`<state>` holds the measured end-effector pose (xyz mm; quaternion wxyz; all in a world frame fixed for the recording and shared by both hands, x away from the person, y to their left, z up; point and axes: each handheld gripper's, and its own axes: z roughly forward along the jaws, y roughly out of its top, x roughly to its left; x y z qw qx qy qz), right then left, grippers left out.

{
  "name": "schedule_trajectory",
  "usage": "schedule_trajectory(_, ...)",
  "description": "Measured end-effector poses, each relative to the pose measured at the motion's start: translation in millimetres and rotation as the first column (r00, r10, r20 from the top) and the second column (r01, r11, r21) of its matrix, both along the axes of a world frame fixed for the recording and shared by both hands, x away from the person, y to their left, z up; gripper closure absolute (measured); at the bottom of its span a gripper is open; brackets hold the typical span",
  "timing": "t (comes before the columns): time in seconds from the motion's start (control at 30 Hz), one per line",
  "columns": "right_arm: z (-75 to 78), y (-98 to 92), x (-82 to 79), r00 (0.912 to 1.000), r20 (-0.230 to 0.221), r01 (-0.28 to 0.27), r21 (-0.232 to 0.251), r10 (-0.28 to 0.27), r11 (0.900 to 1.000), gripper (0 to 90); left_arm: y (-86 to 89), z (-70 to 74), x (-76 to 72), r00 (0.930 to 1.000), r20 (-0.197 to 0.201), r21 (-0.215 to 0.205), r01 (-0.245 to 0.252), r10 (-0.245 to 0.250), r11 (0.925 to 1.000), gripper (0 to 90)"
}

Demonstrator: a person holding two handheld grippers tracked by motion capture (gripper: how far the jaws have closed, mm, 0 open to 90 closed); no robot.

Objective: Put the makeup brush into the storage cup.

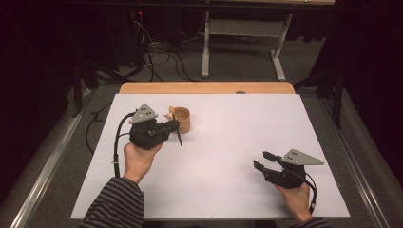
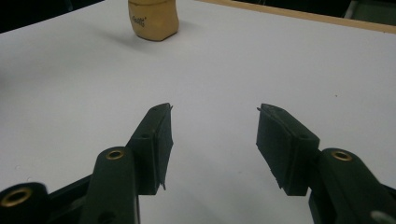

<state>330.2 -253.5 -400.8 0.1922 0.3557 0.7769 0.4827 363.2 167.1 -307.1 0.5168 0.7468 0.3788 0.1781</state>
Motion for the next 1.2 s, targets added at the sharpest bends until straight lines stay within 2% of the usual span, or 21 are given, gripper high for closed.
schedule_trajectory(0.77, -1.2, 0.9, -0.6, 1.0000, 0.001, -0.007, -0.005, 0.007, 1.000, 47.5, 1.3, -3.2, 29.6, 0.9981, -0.031, 0.029, -0.053, 0.054, 0.9982, 83.3)
schedule_trajectory(1.2, -2.3, 1.4, -0.2, 1.0000, -0.004, -0.009, -0.008, 0.009, 1.000, 47.6, -2.7, 7.2, 43.8, 0.9969, -0.010, 0.032, -0.077, 0.078, 0.9965, 83.3)
